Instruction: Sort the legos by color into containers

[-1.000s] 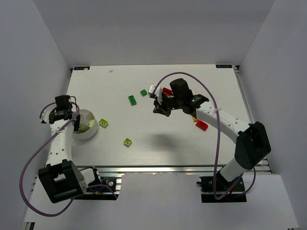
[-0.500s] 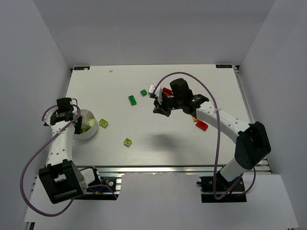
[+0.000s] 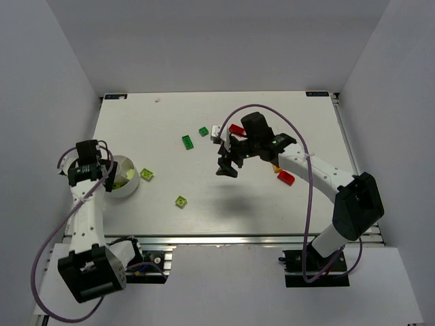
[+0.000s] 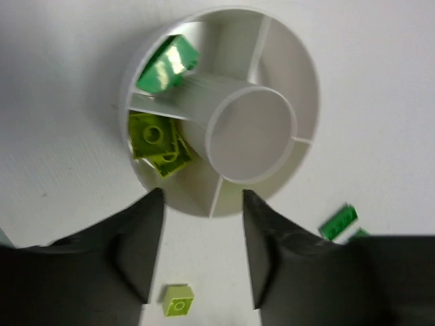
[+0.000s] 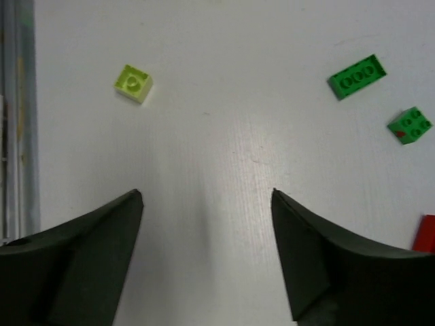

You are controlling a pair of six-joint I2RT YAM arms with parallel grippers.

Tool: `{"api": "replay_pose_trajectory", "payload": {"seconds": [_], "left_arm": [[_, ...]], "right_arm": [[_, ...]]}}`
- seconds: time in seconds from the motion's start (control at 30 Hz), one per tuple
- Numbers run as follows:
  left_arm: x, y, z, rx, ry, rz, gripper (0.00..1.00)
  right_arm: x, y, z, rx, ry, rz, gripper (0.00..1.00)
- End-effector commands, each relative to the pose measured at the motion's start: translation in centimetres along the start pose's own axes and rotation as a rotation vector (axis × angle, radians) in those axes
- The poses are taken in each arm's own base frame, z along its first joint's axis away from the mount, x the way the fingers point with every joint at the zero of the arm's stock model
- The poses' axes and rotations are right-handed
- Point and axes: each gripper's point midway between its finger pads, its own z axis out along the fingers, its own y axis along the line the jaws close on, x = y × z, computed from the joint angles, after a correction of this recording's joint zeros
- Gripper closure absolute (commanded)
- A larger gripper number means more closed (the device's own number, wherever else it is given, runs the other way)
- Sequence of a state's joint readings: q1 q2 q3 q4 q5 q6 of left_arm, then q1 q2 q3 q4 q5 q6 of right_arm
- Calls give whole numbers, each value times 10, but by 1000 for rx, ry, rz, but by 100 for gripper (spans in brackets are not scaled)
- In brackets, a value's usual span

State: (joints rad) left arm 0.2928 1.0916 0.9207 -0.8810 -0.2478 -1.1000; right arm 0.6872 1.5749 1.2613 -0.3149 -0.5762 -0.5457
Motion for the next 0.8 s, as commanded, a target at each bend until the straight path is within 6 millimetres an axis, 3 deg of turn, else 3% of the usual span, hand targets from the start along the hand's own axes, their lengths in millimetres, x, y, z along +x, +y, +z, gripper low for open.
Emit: {"api": "replay_pose_trajectory", "payload": {"seconds": [0.0, 0.17, 0.3, 0.37, 0.43, 0.47, 0.53, 0.7, 0.77], "left_arm": [[-15, -33, -44, 240, -43, 57, 38], [-11, -41, -76, 403, -44, 129, 13], [5, -51, -93, 538, 11, 233, 10], [22, -57, -102, 624, 84, 295, 14], [36, -61, -102, 686, 143, 326, 30], [50, -64, -106, 734, 216, 349, 36], [63, -62, -104, 756, 279, 368, 45], [89, -55, -102, 716, 343, 481, 47], [98, -55, -103, 688, 349, 515, 42]], "right_arm": [[-20, 20, -10, -107, -64, -72, 14], [-14, 29, -4, -169, -65, -48, 11], [-14, 31, 0, -198, -68, -11, 11], [-10, 29, 6, -195, -36, 60, 11], [-15, 24, 9, -189, 4, 124, 11], [-4, 20, 17, -183, 55, 191, 12], [-6, 14, 19, -171, 98, 249, 21], [11, 5, 27, -120, 155, 324, 57], [11, 2, 27, -94, 155, 334, 57]]}}
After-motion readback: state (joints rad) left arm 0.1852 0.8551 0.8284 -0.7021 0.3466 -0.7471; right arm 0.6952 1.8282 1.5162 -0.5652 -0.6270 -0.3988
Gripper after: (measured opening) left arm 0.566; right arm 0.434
